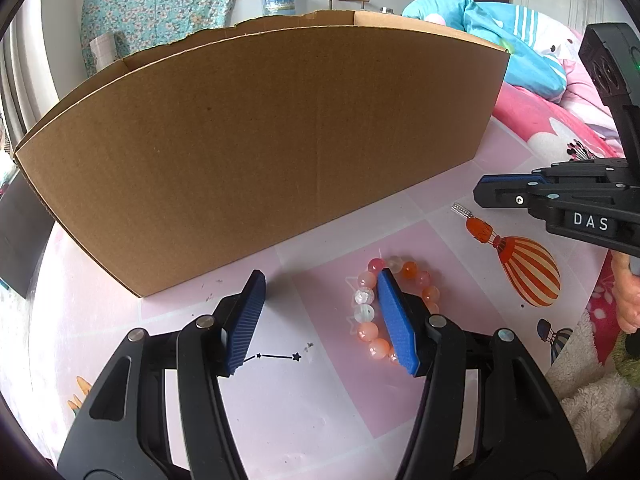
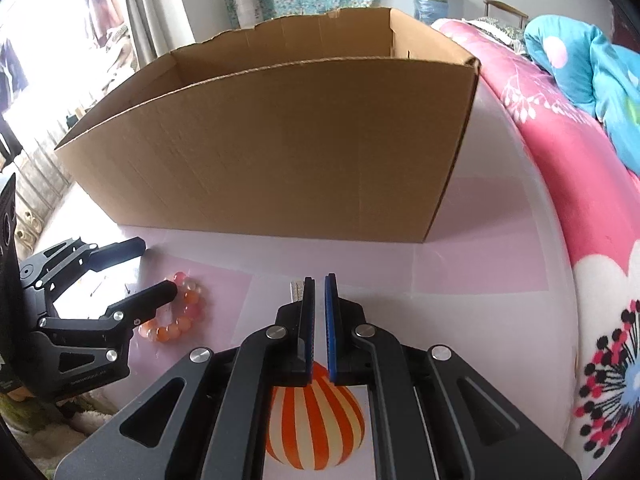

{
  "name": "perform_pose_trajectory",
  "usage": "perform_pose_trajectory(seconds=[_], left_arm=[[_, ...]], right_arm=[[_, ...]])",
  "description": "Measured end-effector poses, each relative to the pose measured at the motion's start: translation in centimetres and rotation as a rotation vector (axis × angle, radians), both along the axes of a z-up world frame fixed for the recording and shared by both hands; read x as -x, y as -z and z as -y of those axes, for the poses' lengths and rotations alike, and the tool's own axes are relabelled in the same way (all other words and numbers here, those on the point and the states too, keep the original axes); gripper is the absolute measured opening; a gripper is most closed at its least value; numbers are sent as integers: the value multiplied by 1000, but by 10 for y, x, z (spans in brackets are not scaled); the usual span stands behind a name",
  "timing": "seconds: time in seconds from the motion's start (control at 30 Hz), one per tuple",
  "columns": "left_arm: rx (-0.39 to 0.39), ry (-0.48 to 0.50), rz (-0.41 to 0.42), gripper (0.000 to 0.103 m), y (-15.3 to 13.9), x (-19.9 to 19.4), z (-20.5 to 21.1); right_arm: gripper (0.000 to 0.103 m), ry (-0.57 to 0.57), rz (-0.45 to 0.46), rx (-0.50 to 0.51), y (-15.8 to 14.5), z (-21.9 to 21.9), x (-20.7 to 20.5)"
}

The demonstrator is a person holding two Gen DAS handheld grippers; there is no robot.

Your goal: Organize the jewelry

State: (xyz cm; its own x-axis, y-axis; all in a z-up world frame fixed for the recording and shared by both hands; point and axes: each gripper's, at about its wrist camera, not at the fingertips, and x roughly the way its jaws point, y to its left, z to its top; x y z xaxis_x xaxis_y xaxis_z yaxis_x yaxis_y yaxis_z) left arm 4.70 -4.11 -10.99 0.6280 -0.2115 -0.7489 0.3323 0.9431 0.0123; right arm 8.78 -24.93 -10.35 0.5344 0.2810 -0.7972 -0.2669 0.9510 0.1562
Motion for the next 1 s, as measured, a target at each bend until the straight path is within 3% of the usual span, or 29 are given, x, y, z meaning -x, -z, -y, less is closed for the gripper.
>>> perform_pose_trajectory(seconds=[0.3,0.57,1.0], left_arm=[[0,-1,0,55,0,0,-1],[-1,-1,0,55,0,0,-2],[-2,-2,-1,55,0,-1,-2]], right_arm=[[5,-24,7,90,7,-16,1],[5,-66,-7,43,7,-30,2],[6,5,-9,51,7,-22,-13]])
